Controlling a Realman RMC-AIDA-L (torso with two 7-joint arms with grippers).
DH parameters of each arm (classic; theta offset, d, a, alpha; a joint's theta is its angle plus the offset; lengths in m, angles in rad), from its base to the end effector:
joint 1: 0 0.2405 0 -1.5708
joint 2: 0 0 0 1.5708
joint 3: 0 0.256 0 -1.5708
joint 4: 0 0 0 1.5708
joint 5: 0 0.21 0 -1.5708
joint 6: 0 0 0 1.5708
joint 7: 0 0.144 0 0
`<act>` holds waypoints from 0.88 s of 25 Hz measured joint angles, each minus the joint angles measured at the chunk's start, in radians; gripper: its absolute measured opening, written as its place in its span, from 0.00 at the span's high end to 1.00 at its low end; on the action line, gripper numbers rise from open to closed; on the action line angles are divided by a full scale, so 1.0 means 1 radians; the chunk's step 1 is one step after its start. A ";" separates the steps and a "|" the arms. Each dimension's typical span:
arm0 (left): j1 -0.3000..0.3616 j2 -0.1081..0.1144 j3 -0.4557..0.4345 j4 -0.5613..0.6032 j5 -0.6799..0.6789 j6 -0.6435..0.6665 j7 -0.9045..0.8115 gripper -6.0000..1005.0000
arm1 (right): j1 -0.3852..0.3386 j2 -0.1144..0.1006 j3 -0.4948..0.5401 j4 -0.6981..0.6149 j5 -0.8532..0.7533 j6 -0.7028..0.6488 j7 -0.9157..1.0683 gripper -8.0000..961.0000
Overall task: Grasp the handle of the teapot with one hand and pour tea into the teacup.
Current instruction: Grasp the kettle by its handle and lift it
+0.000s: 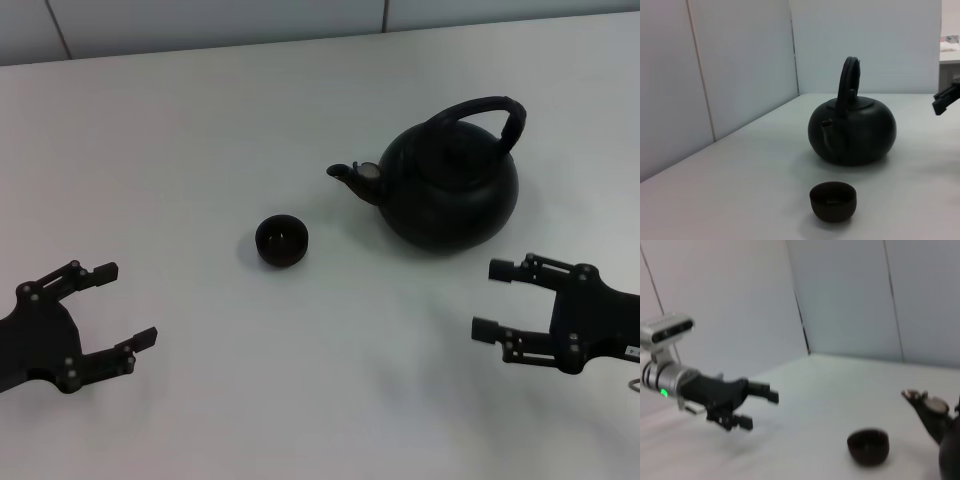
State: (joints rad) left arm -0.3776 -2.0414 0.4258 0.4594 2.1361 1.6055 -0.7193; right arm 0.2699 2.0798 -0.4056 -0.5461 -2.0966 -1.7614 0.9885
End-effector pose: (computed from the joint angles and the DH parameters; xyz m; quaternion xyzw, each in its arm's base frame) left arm -0.3357 0.2619 -0.0014 -0.9472 -0.0765 -0.2156 0.2246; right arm 0.3364 0.2237 0.0070 -0.9139 0.2059 0.2926 0.1917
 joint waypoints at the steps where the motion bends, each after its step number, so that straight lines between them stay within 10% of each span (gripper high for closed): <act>1: 0.001 0.000 0.000 -0.001 -0.001 -0.002 0.000 0.14 | -0.010 0.000 0.014 0.039 0.023 0.002 -0.047 0.16; 14: -0.003 -0.003 -0.002 -0.004 -0.007 -0.004 -0.010 0.14 | -0.104 0.007 0.498 0.641 0.255 0.160 -0.832 0.16; 22: -0.004 -0.005 -0.003 -0.004 -0.010 -0.004 -0.011 0.14 | -0.101 0.011 0.649 0.798 0.256 0.270 -1.057 0.16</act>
State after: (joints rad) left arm -0.3819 -2.0463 0.4233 0.4555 2.1258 1.6016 -0.7302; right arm 0.1686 2.0910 0.2439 0.2522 -1.8406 -1.4916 -0.0689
